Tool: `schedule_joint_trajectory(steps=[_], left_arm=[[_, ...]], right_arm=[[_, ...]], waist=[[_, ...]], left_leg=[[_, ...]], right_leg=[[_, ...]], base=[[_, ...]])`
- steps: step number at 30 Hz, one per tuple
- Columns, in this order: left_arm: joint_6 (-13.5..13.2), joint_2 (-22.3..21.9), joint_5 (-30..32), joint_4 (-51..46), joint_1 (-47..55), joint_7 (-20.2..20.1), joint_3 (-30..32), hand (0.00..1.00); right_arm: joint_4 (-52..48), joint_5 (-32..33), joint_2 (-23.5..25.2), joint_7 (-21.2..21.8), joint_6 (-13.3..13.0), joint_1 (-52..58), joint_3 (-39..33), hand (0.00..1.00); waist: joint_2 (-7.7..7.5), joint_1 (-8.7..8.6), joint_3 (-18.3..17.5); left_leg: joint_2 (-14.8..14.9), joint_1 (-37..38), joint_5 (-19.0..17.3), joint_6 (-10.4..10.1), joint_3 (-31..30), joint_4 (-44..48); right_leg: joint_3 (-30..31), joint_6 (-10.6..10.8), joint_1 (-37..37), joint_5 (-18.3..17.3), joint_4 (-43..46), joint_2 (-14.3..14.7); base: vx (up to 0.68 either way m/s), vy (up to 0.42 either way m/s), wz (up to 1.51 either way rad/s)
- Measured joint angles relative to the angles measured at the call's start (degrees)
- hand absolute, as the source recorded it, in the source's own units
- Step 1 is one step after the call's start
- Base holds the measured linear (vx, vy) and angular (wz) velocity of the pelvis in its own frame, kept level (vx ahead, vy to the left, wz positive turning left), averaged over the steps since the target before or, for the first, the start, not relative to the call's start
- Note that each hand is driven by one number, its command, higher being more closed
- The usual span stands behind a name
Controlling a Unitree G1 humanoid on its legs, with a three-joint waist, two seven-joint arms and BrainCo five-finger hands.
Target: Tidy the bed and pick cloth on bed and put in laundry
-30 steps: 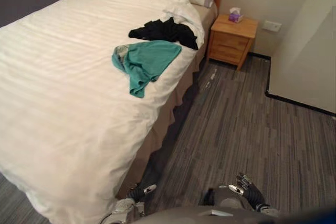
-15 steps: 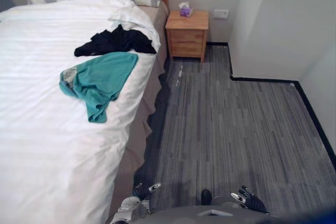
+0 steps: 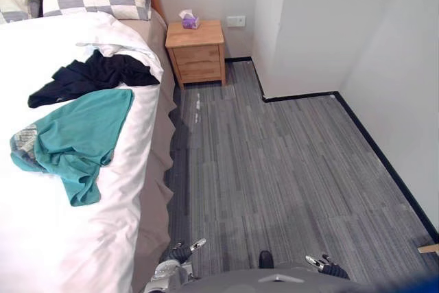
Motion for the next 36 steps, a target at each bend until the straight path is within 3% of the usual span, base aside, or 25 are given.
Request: schedule_joint_trajectory(steps=[6,10,13,15,17,18,19,20,22,24,25,26,28,31,32,34,35,36], left_arm=[[-0.21,0.07,-0.39,-0.02,-0.02,0.09,-0.4,0.0],[-0.85,0.02,-4.33,-0.28,0.01,1.22,-1.04,0.0],[-1.58,0.16,-7.2,-0.48,-0.05,1.56,-2.21,0.0],[-2.39,1.01,-10.46,-1.02,0.03,1.85,-2.49,0.0],[-3.08,1.83,-11.46,-2.8,0.62,2.57,-1.61,0.0],[-3.46,1.85,-11.36,-2.74,0.52,2.56,-1.62,0.0],[-3.53,1.42,-11.37,-2.75,0.35,2.54,-1.34,0.0],[-3.52,1.3,-11.35,-2.79,0.27,2.48,-1.3,0.0],[-3.54,1.11,-11.29,-2.79,0.09,2.34,-1.07,0.0],[-3.49,0.89,-11.25,-2.75,0.09,1.77,-0.19,0.0],[-3.41,0.72,-11.21,-2.69,0.16,1.32,-0.15,0.0],[-3.36,0.13,-11.15,-2.66,0.02,1.15,0.83,0.0],[-3.49,1.12,-10.87,-2.8,-0.3,0.89,0.9,0.0],[-3.59,1.47,-10.76,-2.81,-0.54,0.77,0.91,0.0],[-3.52,1.49,-10.6,-2.76,-0.5,0.77,0.89,0.0],[-3.25,1.2,-9.32,-2.68,-0.3,0.78,0.71,0.0],[-3.24,1.49,-8.29,-2.54,-0.2,0.75,-0.45,0.0],[-3.24,1.62,-8.01,-2.55,-0.13,0.7,-0.87,0.0]], right_arm=[[0.0,0.21,0.1,0.09,-0.03,0.0,-0.02,0.0],[0.0,0.3,0.29,0.73,-0.03,-0.23,-1.12,0.0],[-0.01,-0.03,-0.25,2.17,-0.17,-0.38,-1.23,0.0],[-0.05,-1.18,-0.05,2.59,-0.74,-0.44,-1.06,0.0],[-0.08,-2.27,-0.89,3.19,-0.75,-0.54,1.03,0.0],[-0.11,-2.26,-1.26,3.21,-0.74,-0.85,1.39,0.0],[0.08,-2.26,-1.5,3.09,-0.72,-2.06,1.33,0.0],[0.22,-2.1,-1.52,3.11,-0.73,-2.94,1.12,0.0],[0.19,-1.96,-1.24,3.23,-0.79,-4.79,0.48,0.0],[0.15,-1.9,-0.68,3.45,-0.78,-5.7,-0.86,0.0],[0.13,-1.65,-0.6,3.75,-0.78,-5.7,-1.47,0.0],[0.14,-0.96,-0.55,3.82,-0.73,-5.71,-1.87,0.0],[-0.13,-1.0,0.82,4.02,-0.8,-5.48,-1.62,0.0],[-0.09,-1.07,1.31,4.03,-0.76,-5.18,-1.62,0.0],[-0.15,-1.07,1.19,3.99,-0.72,-4.95,-1.72,0.0],[-0.62,-1.08,0.92,3.95,-0.71,-4.59,-2.25,0.0],[-1.14,-1.06,0.6,3.91,-0.73,-4.34,-3.09,0.0],[-1.59,-1.03,0.83,3.85,-0.83,-4.3,-3.22,0.0]], waist=[[-0.36,0.0,-0.03],[-0.08,0.15,-0.08],[0.71,1.26,0.13],[-0.27,1.6,0.51],[-0.04,1.67,1.38],[0.02,1.74,1.77],[0.33,2.13,1.87],[0.09,2.3,2.0],[-0.17,2.66,2.12],[-0.23,2.74,2.16],[0.21,2.97,2.2],[0.2,3.14,2.49],[-1.96,3.13,2.55],[-3.13,3.73,2.36],[-2.86,4.6,2.29],[-2.18,4.6,1.82],[-2.19,4.02,1.5],[-2.75,3.69,1.57]], left_leg=[[0.04,-1.78,-0.08,0.11,-0.23,0.44],[0.92,-4.95,-1.37,0.17,-1.56,2.77],[3.71,-7.43,-3.96,-0.27,1.09,8.78],[5.22,-12.58,-3.97,-0.41,4.02,20.45],[10.21,-22.23,-0.15,-0.16,4.74,42.92],[10.72,-23.97,0.97,-0.18,4.67,46.53],[10.16,-25.05,-2.08,0.22,4.86,47.92],[7.73,-25.13,-4.54,0.08,6.12,44.74],[4.03,-25.26,-5.2,-0.2,7.02,35.75],[0.85,-24.79,-2.36,0.0,7.81,23.23],[0.22,-24.02,1.56,0.33,7.61,15.79],[-0.76,-22.62,6.8,3.82,8.4,13.96],[-2.65,-22.49,5.7,4.77,9.29,13.43],[-3.55,-21.51,2.61,5.55,10.77,14.89],[-3.55,-20.26,0.9,5.69,11.64,15.31],[-3.56,-17.61,-0.97,5.96,12.74,14.58],[-4.11,-15.69,-1.82,6.32,12.59,13.6],[-4.69,-14.42,-2.12,6.44,12.43,12.92]], right_leg=[[-1.07,0.12,-1.35,-0.78,0.0,-0.36],[-4.36,-0.33,-2.22,-1.99,0.28,-0.43],[-7.86,-0.85,-4.41,-5.78,5.22,0.04],[-11.11,-1.27,-5.81,-9.07,8.82,-1.47],[-11.97,-1.48,-3.54,-11.21,10.16,-1.26],[-11.82,-1.32,-2.61,-11.2,10.4,-1.22],[-11.16,-1.49,-1.09,-11.37,10.66,-2.32],[-10.06,-1.51,0.02,-11.32,10.53,-3.89],[-8.46,-1.49,0.56,-11.31,10.35,-6.15],[-7.75,-0.84,1.0,-11.41,9.97,-7.71],[-7.5,0.57,1.29,-11.72,9.48,-7.86],[-7.47,2.84,3.15,-12.05,7.65,-8.43],[-8.85,4.05,3.71,-12.45,7.13,-10.3],[-9.15,5.28,3.36,-13.26,9.6,-11.95],[-9.1,5.81,2.69,-14.16,13.09,-12.5],[-8.94,6.94,-2.11,-15.76,25.21,-13.99],[-8.99,6.03,-6.94,-15.41,37.83,-15.93],[-8.84,4.5,-9.61,-14.12,44.42,-17.31]], base=[[0.0,0.0,0.06],[0.05,0.0,0.22],[0.12,-0.001,0.06],[0.08,-0.021,0.3],[0.17,-0.031,0.25],[0.26,0.044,0.01],[0.29,0.084,-0.26],[0.3,0.087,-0.38],[0.27,0.148,-0.46],[0.23,0.202,-0.33],[0.21,0.237,-0.18],[0.22,0.238,-0.1],[0.23,0.187,0.05],[0.23,0.133,-0.2],[0.23,0.131,-0.57],[0.2,0.122,-0.42],[0.18,0.103,-0.01],[0.27,0.094,0.23]])
